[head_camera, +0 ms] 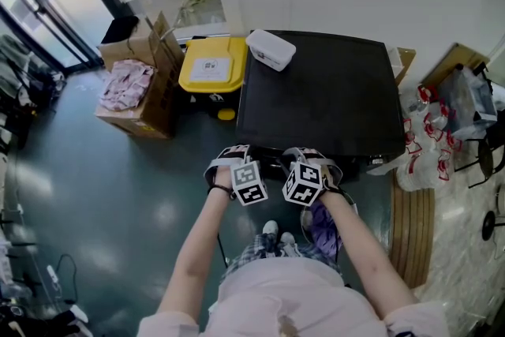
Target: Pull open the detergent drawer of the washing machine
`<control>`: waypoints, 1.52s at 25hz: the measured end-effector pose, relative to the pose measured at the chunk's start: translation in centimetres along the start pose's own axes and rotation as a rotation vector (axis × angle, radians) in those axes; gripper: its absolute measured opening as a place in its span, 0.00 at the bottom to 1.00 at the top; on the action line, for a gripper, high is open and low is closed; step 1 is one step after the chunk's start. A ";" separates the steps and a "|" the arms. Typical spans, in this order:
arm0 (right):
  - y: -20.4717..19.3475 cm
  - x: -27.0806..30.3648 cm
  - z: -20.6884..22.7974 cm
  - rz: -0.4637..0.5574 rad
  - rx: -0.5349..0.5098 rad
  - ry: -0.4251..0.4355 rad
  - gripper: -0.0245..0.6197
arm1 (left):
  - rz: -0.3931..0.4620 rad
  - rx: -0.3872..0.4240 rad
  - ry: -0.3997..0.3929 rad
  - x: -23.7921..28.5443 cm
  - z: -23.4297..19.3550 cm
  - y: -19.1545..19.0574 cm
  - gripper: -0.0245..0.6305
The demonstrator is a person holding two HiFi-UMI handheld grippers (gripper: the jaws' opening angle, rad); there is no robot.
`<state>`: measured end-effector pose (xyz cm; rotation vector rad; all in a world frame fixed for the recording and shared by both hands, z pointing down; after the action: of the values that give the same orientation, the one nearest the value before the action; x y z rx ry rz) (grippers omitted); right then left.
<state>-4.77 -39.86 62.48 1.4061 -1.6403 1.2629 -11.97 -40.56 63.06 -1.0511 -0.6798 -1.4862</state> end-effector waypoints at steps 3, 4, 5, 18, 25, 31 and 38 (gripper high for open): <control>-0.1 -0.2 -0.3 0.004 0.003 0.003 0.13 | 0.001 -0.003 -0.003 -0.2 0.3 0.1 0.15; -0.1 -0.3 -0.3 0.007 0.005 0.007 0.13 | -0.002 -0.002 -0.005 -0.2 0.4 0.1 0.15; -0.1 -0.3 -0.4 0.009 0.008 0.011 0.13 | -0.004 0.000 -0.006 -0.3 0.5 0.0 0.15; -0.5 -1.6 -3.4 0.030 0.027 0.037 0.12 | -0.010 -0.005 -0.022 -1.8 3.3 -0.5 0.15; -0.6 -2.5 -5.5 0.035 0.018 0.047 0.12 | -0.015 -0.007 -0.025 -3.0 5.4 -0.9 0.15; -0.8 -3.1 -7.6 0.041 0.023 0.063 0.12 | -0.017 -0.008 -0.029 -3.9 7.4 -1.3 0.15; -0.9 -3.8 -10.0 0.046 0.034 0.083 0.12 | -0.021 -0.004 -0.034 -4.8 9.7 -1.8 0.15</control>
<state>-4.20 -29.10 62.73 1.3248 -1.6110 1.3631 -11.61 -29.64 63.25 -1.0777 -0.7135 -1.4911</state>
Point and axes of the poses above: the fingertips, and each gripper's own axes: x forward along the fingers, z to its right, y out of its top, the point moved 4 cm from there along -x, backward along the fingers, and after that the axes turned 12 degrees about -z, right-handed, at the moved point
